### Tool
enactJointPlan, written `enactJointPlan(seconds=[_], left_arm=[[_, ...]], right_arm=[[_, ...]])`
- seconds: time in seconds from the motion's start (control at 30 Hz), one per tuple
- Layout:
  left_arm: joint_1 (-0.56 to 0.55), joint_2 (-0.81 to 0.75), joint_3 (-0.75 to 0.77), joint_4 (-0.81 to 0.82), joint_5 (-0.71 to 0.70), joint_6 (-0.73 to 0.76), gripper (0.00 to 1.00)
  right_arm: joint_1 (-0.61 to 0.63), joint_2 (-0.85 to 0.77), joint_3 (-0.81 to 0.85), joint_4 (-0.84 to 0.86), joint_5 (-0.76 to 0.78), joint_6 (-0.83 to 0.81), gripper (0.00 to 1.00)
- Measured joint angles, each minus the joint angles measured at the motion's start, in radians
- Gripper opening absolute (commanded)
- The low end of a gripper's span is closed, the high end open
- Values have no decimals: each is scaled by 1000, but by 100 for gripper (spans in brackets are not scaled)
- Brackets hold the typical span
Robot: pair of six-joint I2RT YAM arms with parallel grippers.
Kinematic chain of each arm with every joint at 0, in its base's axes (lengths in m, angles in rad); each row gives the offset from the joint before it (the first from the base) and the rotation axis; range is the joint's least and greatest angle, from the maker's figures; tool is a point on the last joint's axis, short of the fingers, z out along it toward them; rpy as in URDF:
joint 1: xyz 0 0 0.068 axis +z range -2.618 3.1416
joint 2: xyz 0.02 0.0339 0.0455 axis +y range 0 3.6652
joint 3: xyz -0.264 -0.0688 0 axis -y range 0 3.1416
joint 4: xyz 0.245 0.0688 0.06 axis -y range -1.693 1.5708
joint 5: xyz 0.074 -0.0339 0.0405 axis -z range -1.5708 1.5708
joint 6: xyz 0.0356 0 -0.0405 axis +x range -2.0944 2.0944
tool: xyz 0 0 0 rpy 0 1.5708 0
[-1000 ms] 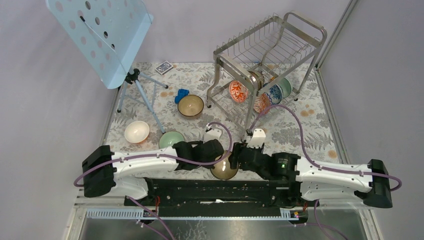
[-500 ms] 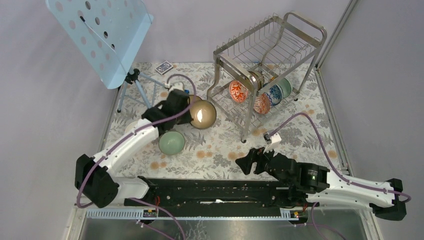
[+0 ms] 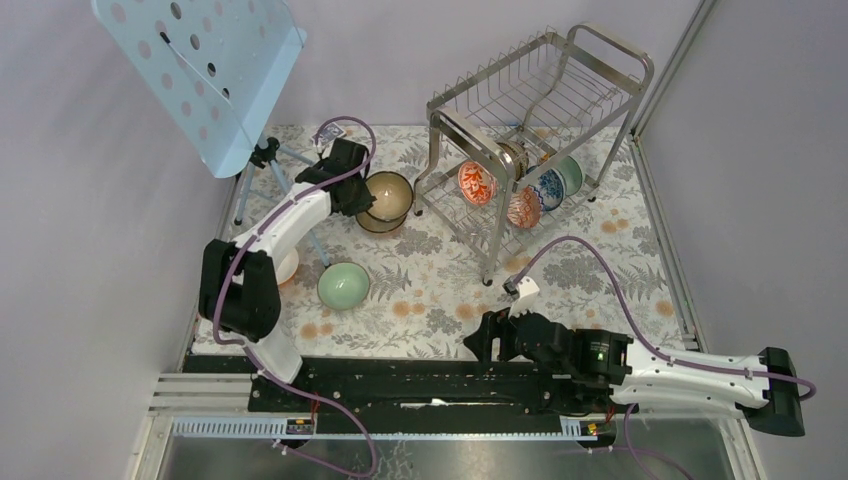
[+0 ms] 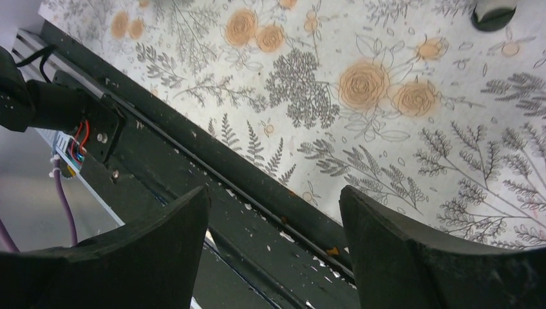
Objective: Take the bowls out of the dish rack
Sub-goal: Place the bowl with the bowl.
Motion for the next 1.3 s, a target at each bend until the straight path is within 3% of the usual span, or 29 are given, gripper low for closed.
enactJointPlan(seconds=[0.6, 1.3], left_arm=[[73, 50, 9, -29, 53, -212, 0], [105, 76, -43, -3, 111, -290, 0]], right_arm=[[0, -23, -50, 37, -36, 55, 79], [0, 0, -50, 39, -36, 79, 79]])
